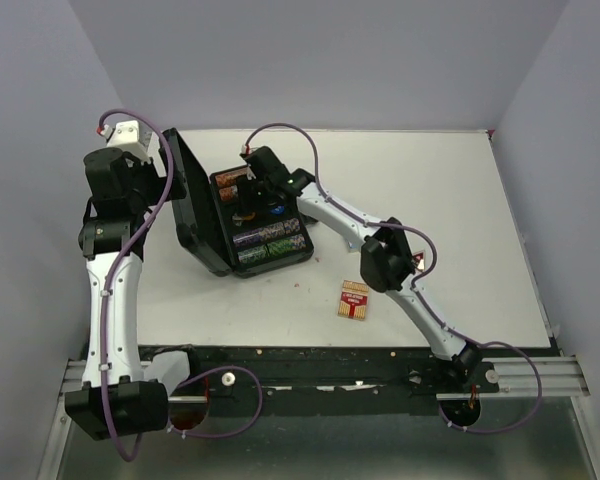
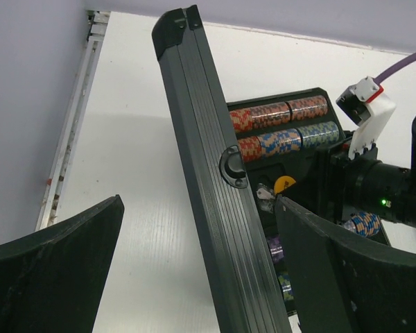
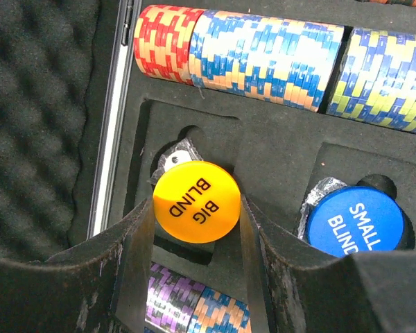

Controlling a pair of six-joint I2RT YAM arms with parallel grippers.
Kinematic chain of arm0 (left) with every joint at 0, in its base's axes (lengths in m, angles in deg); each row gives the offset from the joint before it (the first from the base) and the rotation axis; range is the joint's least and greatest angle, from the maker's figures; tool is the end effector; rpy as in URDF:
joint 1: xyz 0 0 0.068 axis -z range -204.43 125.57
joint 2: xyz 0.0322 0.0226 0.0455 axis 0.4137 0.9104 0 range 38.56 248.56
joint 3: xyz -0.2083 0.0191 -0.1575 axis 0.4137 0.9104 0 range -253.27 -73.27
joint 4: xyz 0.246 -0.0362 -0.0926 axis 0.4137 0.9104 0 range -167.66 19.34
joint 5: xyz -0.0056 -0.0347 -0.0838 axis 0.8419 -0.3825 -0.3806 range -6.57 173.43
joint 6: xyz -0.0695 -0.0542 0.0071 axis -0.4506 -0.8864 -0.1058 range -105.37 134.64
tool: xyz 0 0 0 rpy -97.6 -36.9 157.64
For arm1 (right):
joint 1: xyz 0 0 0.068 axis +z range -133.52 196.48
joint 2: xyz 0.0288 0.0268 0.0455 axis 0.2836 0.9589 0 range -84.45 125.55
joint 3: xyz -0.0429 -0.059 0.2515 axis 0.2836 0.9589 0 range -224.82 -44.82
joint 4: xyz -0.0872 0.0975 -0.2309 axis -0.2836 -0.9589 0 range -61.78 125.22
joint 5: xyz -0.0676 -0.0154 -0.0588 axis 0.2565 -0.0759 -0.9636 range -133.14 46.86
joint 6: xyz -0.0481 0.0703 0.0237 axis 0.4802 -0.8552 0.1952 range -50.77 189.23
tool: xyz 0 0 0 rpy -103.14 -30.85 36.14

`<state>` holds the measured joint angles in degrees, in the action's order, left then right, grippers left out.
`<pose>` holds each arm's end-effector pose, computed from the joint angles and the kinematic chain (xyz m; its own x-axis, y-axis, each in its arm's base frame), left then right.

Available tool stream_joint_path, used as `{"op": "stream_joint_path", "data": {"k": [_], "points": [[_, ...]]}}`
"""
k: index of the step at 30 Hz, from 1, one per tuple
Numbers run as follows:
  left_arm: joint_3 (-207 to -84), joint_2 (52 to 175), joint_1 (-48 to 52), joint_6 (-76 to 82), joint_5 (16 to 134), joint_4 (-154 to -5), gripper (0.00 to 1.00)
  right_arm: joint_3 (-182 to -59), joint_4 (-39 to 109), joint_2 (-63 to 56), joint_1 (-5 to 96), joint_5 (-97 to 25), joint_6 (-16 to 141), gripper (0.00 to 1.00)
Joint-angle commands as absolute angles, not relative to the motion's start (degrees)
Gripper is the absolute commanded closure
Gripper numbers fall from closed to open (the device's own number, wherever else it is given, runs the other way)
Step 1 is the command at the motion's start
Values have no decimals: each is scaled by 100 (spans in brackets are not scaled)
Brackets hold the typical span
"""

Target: Pack up texas hold em set

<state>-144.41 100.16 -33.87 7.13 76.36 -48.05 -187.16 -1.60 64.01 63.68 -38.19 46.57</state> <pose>0.2761 0.0361 0.3839 -0.3293 -0.1862 -0.9257 -0.0923 0.9820 -0.1647 0.4034 0.4456 0.1750 -0.7252 -0.2184 -0.6529 -0.5360 0.7743 0.3363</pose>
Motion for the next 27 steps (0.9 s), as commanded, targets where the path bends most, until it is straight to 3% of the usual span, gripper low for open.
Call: {"op": "stream_joint_path", "data": {"k": [1,13,27], "points": [[-14244,9780,-3279,717,7754,-4734,1,-18913,-56,6742,6499,-3664,4506,63],[-14077,9622,-3129,681,7851,-4690,1,-19062,24,6935,6622,-3875,4541,63],[-14007,9498,-3024,848,8062,-4610,1,-19238,-170,7138,6631,-5017,4813,63]]}}
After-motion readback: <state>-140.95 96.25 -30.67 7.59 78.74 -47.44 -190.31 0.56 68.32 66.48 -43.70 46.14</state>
